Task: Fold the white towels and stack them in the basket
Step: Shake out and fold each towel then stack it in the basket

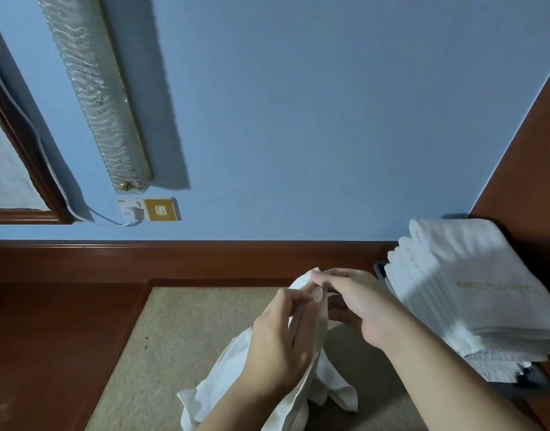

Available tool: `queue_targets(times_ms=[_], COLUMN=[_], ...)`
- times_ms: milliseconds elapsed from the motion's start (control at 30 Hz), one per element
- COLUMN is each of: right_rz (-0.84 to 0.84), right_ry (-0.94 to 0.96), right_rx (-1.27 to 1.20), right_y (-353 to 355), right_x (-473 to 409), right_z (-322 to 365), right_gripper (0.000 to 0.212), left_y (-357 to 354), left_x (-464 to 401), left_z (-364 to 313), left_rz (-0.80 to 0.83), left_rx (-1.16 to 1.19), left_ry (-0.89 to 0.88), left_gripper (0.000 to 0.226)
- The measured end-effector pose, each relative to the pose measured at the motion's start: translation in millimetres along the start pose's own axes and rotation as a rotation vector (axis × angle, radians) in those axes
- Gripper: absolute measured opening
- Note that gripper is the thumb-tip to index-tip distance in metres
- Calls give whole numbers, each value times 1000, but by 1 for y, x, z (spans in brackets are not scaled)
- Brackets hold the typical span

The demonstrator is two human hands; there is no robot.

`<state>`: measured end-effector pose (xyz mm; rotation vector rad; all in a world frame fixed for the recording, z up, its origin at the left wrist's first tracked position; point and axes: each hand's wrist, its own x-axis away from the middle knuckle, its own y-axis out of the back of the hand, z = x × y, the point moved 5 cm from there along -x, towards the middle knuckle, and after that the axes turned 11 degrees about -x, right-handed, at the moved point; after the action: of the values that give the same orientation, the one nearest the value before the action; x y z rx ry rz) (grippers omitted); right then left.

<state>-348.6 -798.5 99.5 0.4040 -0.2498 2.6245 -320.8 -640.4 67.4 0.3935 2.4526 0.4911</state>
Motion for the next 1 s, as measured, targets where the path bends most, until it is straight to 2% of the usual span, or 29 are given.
queue_targets(times_ms=[67,133,200,267,333,367,467,567,667,867,1000], right_rz=[7,30,100,163,204,213,235,224,222,234,212], right_ry=[41,115,190,283,382,423,524,586,602,450,453], right_rx=[98,218,274,343,416,452,596,728,788,1048,1055], right_y=[1,2,1,0,-1,-2,-6,-9,-12,-26,-34], right_x=[-1,0,2,5,7,9,16,21,22,28,37], right_z=[1,5,12,25,42,52,82,111,135,150,154], right_gripper=[19,23,27,27,27,29,35,30,13,11,16], left_y=[3,5,10,15,18,20,29,36,34,37,37], left_x=[4,4,-4,-18,-30,-35,-53,-68,-77,-83,-80], left_z=[-6,-4,4,13,16,16,5,-10,-18,-15,-8], left_rz=[-53,-137,-153,-19,164,195,157,130,194,182,292], left_rx=[139,243,220,131,218,289,420,448,412,404,323], left_ry=[113,210,271,250,228,230,203,156,129,151,124], left_gripper=[8,1,16,17,11,12,17,16,12,11,19])
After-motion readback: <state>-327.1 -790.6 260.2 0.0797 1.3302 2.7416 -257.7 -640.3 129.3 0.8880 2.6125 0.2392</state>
